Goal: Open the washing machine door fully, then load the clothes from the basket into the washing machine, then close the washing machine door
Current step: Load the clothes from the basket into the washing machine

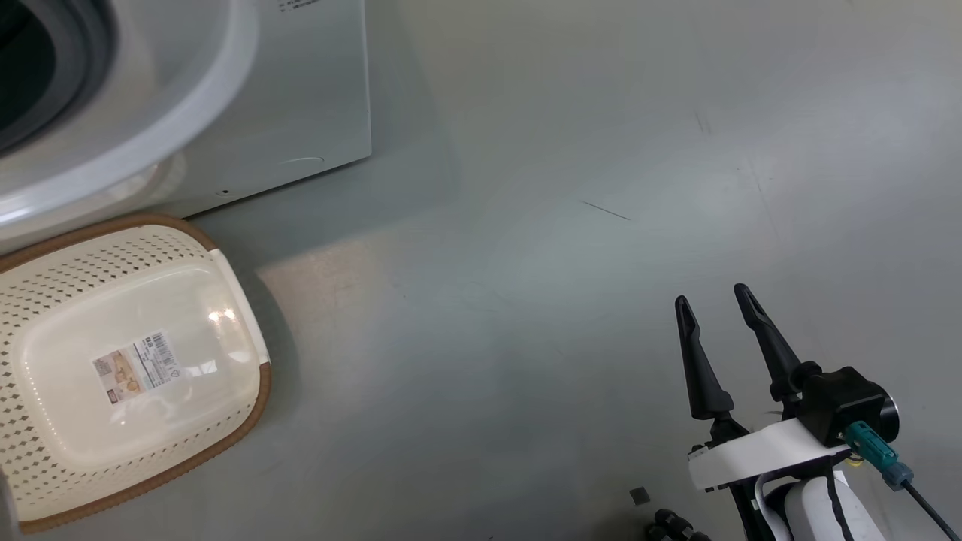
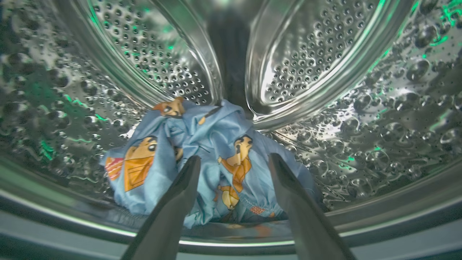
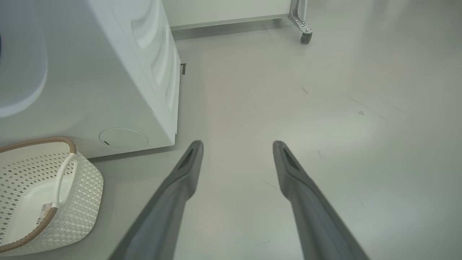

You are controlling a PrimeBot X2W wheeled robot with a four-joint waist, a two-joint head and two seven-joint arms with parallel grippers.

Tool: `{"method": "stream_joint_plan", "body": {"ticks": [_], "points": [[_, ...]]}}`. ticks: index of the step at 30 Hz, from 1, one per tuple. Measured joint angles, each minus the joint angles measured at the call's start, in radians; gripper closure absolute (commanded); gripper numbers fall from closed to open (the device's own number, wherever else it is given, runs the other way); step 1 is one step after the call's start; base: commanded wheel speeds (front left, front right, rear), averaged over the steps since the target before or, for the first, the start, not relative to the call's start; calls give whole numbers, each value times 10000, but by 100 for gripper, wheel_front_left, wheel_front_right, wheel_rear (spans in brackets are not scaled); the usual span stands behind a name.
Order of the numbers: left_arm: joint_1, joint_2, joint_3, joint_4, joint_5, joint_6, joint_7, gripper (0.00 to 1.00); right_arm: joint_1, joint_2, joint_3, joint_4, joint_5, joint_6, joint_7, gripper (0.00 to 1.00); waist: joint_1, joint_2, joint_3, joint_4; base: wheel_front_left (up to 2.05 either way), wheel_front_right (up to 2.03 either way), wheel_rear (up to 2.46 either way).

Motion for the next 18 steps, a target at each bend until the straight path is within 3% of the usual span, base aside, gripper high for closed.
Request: {"method": "stream_joint_plan", "body": {"ticks": [7, 18], "points": [[576, -696, 113, 265, -263, 19, -453, 0, -123, -8, -84, 117, -50, 90, 0, 0, 0, 0, -535, 542, 0, 0, 0], [1928, -1797, 117, 205, -663, -460, -886, 0, -202, -35, -142, 366, -82, 167, 0, 0, 0, 0, -1346, 1425, 0, 0, 0]]}}
